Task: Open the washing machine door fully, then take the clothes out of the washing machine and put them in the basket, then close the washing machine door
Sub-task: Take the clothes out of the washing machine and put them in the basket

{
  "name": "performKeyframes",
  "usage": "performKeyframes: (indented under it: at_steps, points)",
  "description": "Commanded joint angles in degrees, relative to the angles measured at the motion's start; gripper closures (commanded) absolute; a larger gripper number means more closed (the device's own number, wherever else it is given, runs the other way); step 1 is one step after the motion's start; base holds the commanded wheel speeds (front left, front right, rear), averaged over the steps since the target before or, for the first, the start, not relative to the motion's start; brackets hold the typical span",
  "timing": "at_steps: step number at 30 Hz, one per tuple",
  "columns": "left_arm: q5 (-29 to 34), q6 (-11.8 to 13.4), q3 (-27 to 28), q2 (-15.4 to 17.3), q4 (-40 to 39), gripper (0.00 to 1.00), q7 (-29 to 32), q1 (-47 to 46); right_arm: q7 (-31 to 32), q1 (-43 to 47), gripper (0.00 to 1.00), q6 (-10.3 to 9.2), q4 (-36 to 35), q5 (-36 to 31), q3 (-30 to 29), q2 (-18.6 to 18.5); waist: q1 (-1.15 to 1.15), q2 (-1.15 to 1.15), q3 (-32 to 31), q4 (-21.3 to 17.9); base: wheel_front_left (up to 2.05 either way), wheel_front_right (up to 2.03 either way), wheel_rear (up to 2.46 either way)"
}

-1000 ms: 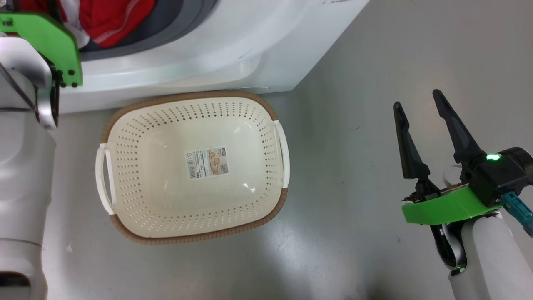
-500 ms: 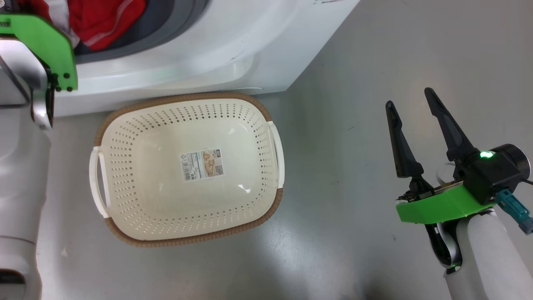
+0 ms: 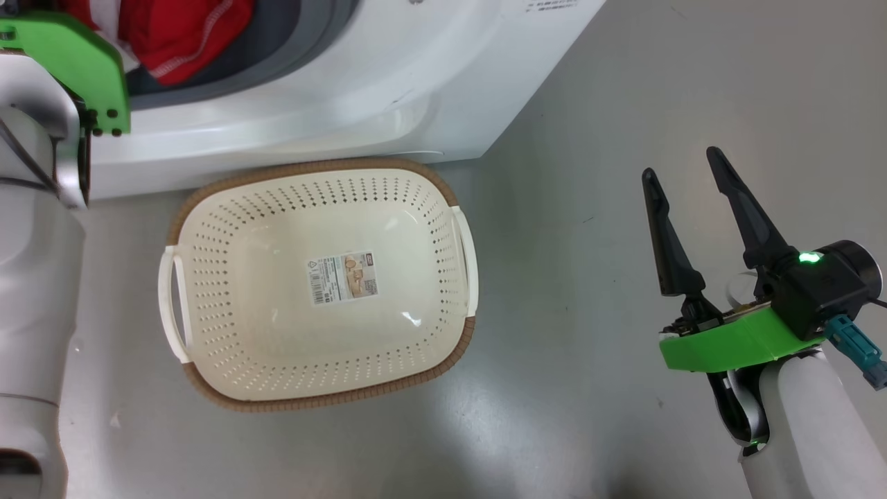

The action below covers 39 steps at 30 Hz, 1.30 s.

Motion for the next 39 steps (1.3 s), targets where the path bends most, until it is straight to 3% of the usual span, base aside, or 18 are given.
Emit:
performKeyframes:
  at_steps: [1,22,39]
  points:
    - [-0.32,0.49,0.61,2.88,-1.79,1.00,-0.80,0.28,-0.36,0.46,0.00,0.25,-1.15,0.83,1.07,0.06,0.00,0.00,-0.27,0.12,0.00,0.00,0.00]
    - [-2.68,1.78,0.09,1.35,-11.40,1.00,-13.30,10.12,-0.36,2.64,0.00,0.25,-0.50,0.48,0.52,0.06,0.00,0.00,-6.22,1.73,0.00,0.00,0.00]
    - [-5.61,4.36,1.94,0.56,-32.42,1.00,-16.24,30.55,-0.36,6.00,0.00,0.25,0.52,0.46,0.04,0.06,0.00,0.00,-15.45,2.89,0.00,0.00,0.00]
